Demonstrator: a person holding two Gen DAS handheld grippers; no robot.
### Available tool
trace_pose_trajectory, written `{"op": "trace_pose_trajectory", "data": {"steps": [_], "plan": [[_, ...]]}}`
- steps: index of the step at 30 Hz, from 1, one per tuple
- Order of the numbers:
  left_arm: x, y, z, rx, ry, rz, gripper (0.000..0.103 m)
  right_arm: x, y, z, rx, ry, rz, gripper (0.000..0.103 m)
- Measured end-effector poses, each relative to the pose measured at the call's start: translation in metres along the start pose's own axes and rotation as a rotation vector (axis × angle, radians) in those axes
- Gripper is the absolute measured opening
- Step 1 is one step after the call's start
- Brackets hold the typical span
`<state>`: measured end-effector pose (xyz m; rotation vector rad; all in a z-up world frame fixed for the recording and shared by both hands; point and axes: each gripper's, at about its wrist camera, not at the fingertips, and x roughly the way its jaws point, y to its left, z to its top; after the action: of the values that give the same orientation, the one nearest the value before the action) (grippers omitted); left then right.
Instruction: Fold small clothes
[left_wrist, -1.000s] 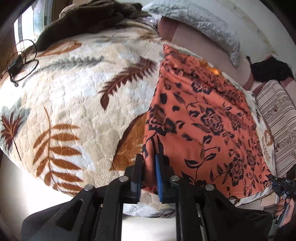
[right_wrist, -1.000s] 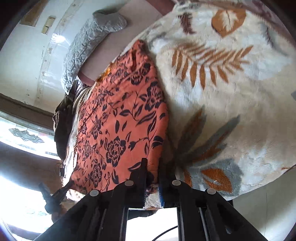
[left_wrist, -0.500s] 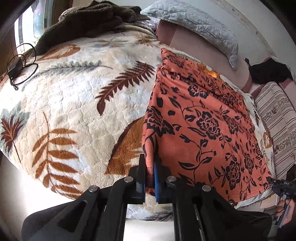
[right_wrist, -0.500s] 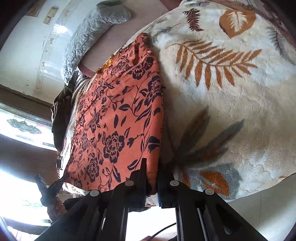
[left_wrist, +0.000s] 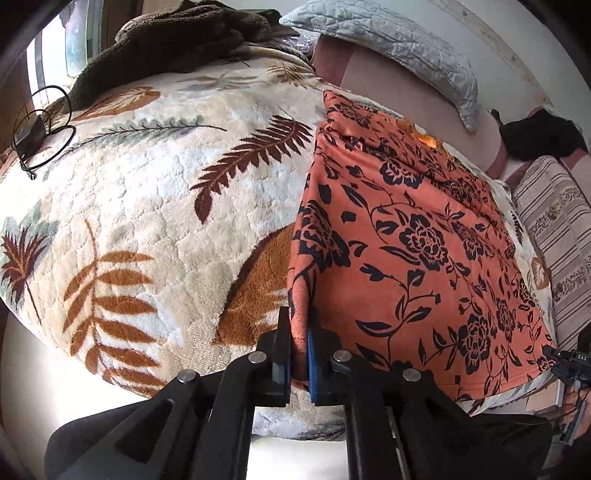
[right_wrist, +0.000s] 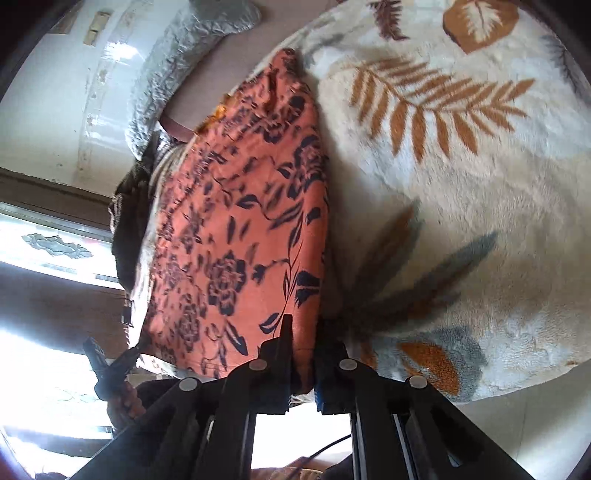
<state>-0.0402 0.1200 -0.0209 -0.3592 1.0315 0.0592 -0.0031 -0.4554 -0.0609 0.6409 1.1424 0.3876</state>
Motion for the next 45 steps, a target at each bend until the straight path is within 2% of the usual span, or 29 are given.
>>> {"op": "trace_pose_trajectory", "data": {"steps": [2,3,5,6,8,10,12,14,17,18,20,23,24,26,28,32,35,36,37,38,39,40,41,43,45], "plan": [[0.013,0.007,-0.002,-0.036,0.052,0.002,0.007,0.002,-0.002,0.002,0.002,0.006,-0.002,0.009],[0.025,0.007,-0.005,-0.030,0.087,0.019,0.007,0.012,-0.007,0.003,0.007,0.043,-0.027,0.009],[0.025,0.002,-0.004,-0.016,0.084,0.035,0.007,0.036,-0.026,0.004,0.055,0.119,-0.065,0.008],[0.017,-0.001,-0.001,-0.009,0.061,0.024,0.007,0.035,-0.029,0.004,0.078,0.109,-0.035,0.008],[0.001,-0.004,0.004,0.007,0.000,0.023,0.007,0.018,-0.015,0.006,0.023,0.038,0.000,0.008],[0.009,0.001,0.002,-0.005,0.039,0.021,0.007,0.006,-0.007,0.009,0.003,-0.002,0.045,0.008],[0.029,0.006,-0.007,-0.017,0.106,0.047,0.007,0.018,-0.017,0.011,0.013,0.039,0.008,0.008],[0.022,0.003,-0.004,-0.007,0.086,0.038,0.007,0.034,-0.033,0.011,0.063,0.097,-0.014,0.008],[0.005,-0.003,0.001,0.028,0.016,0.046,0.007,0.021,-0.014,0.013,-0.024,0.050,-0.006,0.008],[0.013,-0.001,-0.001,0.028,0.048,0.058,0.007,0.019,-0.011,0.014,-0.028,0.039,0.012,0.008],[0.027,0.005,-0.005,0.001,0.112,0.060,0.007,0.027,-0.018,0.015,-0.017,0.068,-0.012,0.008],[0.016,-0.002,0.009,0.021,0.078,0.031,0.007,0.033,-0.025,0.016,0.009,0.087,-0.001,0.008],[0.010,-0.003,0.018,0.011,0.061,0.008,0.007,0.031,-0.019,0.019,-0.017,0.079,-0.008,0.008],[0.002,-0.011,0.041,0.012,0.026,-0.022,0.007,0.023,-0.009,0.032,-0.032,0.041,0.036,0.008],[0.000,-0.023,0.078,0.030,-0.004,-0.082,0.007,0.016,0.005,0.061,-0.053,-0.009,0.078,0.008],[0.017,-0.056,0.179,0.103,-0.099,-0.130,0.007,0.013,0.042,0.161,-0.102,-0.133,0.161,0.008],[0.065,-0.069,0.254,0.064,-0.117,-0.099,0.008,0.031,0.055,0.250,-0.056,-0.225,0.163,0.008],[0.091,-0.077,0.274,0.094,-0.088,-0.092,0.008,0.043,0.052,0.276,-0.005,-0.250,0.151,0.012],[0.119,-0.082,0.289,0.110,-0.061,-0.070,0.015,0.058,0.047,0.298,0.045,-0.266,0.150,0.013],[0.145,-0.083,0.299,0.106,-0.041,-0.009,0.036,0.077,0.044,0.315,0.064,-0.263,0.148,0.028],[0.168,-0.081,0.304,0.074,-0.007,0.057,0.048,0.095,0.037,0.327,0.089,-0.244,0.107,0.063],[0.185,-0.077,0.306,0.052,0.018,0.093,0.060,0.104,0.029,0.328,0.134,-0.257,0.012,0.075],[0.190,-0.071,0.306,0.050,0.012,0.093,0.060,0.109,0.025,0.323,0.162,-0.284,-0.029,0.075],[0.174,-0.055,0.301,0.014,-0.067,0.100,0.060,0.106,0.026,0.299,0.169,-0.323,0.058,0.075],[0.143,-0.036,0.285,-0.010,-0.144,0.115,0.062,0.090,0.036,0.262,0.092,-0.342,0.054,0.075]]}}
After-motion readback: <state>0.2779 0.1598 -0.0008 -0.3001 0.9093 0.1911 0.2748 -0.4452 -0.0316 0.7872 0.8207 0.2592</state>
